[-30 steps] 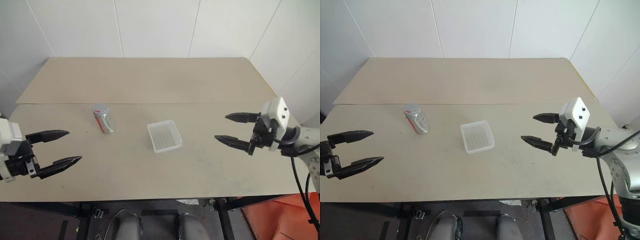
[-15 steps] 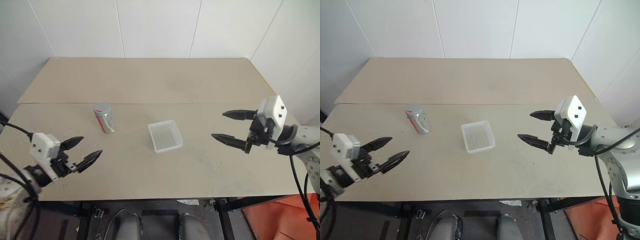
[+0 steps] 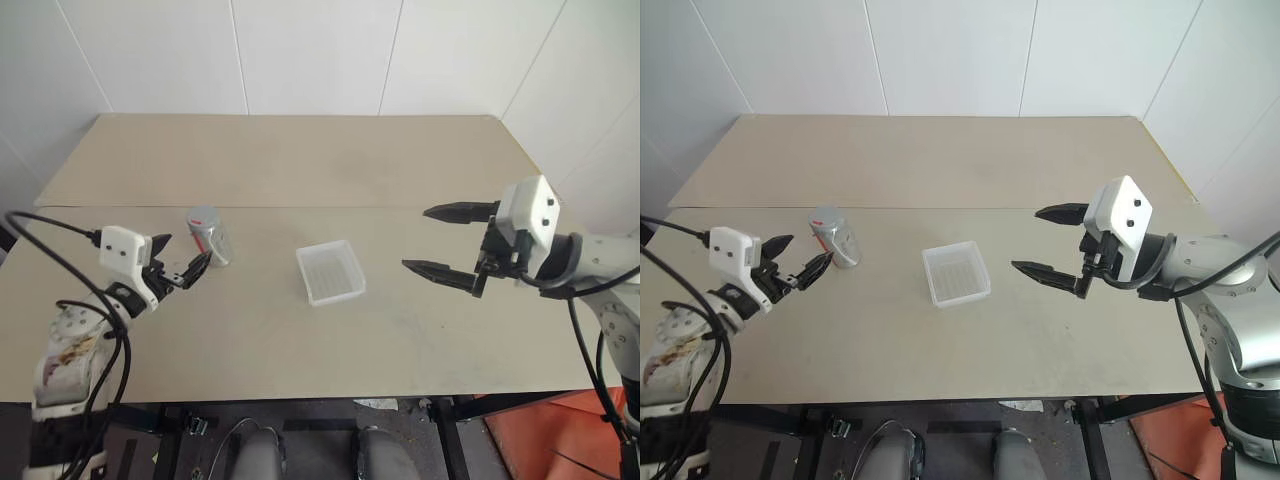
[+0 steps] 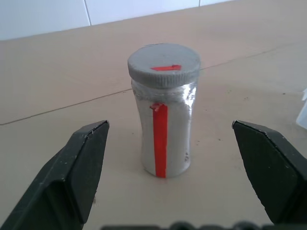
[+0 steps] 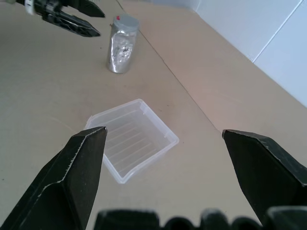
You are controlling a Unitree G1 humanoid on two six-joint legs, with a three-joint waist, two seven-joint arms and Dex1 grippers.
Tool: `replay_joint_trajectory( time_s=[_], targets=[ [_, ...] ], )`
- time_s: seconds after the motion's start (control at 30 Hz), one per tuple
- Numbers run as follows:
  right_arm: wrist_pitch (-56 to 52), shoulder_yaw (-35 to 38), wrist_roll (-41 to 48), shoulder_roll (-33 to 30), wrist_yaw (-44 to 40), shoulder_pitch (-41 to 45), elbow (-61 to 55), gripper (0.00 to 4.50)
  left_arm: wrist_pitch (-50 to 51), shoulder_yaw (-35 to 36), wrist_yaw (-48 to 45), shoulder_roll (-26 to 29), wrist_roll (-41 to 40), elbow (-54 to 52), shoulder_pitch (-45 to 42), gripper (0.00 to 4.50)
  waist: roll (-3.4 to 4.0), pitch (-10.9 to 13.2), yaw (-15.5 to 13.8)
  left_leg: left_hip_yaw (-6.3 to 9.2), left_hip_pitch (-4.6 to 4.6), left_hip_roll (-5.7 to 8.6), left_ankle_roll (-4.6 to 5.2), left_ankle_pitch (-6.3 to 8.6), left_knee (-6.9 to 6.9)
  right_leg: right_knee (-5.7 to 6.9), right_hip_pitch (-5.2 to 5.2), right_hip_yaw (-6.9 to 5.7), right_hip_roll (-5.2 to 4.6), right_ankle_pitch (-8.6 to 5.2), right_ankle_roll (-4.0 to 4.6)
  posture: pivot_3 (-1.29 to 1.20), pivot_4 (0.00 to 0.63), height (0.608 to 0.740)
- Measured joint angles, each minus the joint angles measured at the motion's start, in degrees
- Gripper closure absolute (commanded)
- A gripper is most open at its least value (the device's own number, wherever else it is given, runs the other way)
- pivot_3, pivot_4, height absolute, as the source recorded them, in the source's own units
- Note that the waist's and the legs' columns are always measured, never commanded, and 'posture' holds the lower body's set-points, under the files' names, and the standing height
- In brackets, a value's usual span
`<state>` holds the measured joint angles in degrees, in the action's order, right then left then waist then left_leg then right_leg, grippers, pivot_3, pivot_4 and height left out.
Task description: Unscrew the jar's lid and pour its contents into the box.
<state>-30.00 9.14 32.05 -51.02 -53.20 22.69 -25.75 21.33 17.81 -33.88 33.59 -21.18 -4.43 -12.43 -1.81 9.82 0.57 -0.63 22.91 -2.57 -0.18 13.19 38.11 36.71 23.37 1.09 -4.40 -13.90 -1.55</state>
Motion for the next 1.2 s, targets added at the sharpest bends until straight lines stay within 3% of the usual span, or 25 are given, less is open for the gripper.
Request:
replay_joint_trajectory(
  time_s=[0.3,0.5,0.77,1.07,1.2],
  targets=[
    [-0.5,0.8,0.8,0.0,1.1,-1.1,-2.0,0.00,-7.9,-5.0,-4.0,-0.5,3.3,18.2,-12.3,0.02,0.00,0.0,0.0,0.02,0.01,0.00,0.00,0.00,0.00,0.03,0.00,-0.03,0.00,0.01,-0.01,0.00,0.150,0.740],
    [-0.7,0.9,0.9,0.0,2.0,-1.5,-3.1,0.00,-11.1,-6.1,-4.1,-2.2,4.2,24.0,-15.0,0.02,0.00,0.0,0.2,0.03,0.02,0.00,0.00,0.00,0.00,0.05,0.01,-0.03,0.00,0.02,-0.03,0.00,0.150,0.740],
    [-1.6,1.5,2.4,0.0,3.1,-2.0,-3.7,0.00,-12.9,-5.9,-2.0,-2.6,5.3,27.1,-15.0,2.61,0.00,0.0,0.1,0.04,0.02,0.00,0.00,0.00,0.00,0.06,0.01,-0.04,-0.01,0.03,-0.03,0.00,0.150,0.740],
    [-1.6,1.0,2.3,0.0,3.2,-1.9,-3.7,0.00,-18.5,-4.2,-4.5,-4.5,3.2,29.8,-16.2,2.63,-0.01,0.0,0.0,0.05,0.04,0.01,0.00,0.00,0.01,0.05,0.01,-0.06,-0.01,0.03,-0.04,0.00,0.150,0.740],
    [-1.4,0.0,2.1,1.3,3.2,0.1,-3.4,0.00,-6.6,-5.9,-15.9,2.5,-3.0,21.4,-17.3,2.63,-0.10,0.1,0.4,0.07,0.23,-0.01,-0.01,-0.01,0.03,0.18,0.26,-0.06,0.02,0.03,-0.04,0.00,0.150,0.740]
  ],
)
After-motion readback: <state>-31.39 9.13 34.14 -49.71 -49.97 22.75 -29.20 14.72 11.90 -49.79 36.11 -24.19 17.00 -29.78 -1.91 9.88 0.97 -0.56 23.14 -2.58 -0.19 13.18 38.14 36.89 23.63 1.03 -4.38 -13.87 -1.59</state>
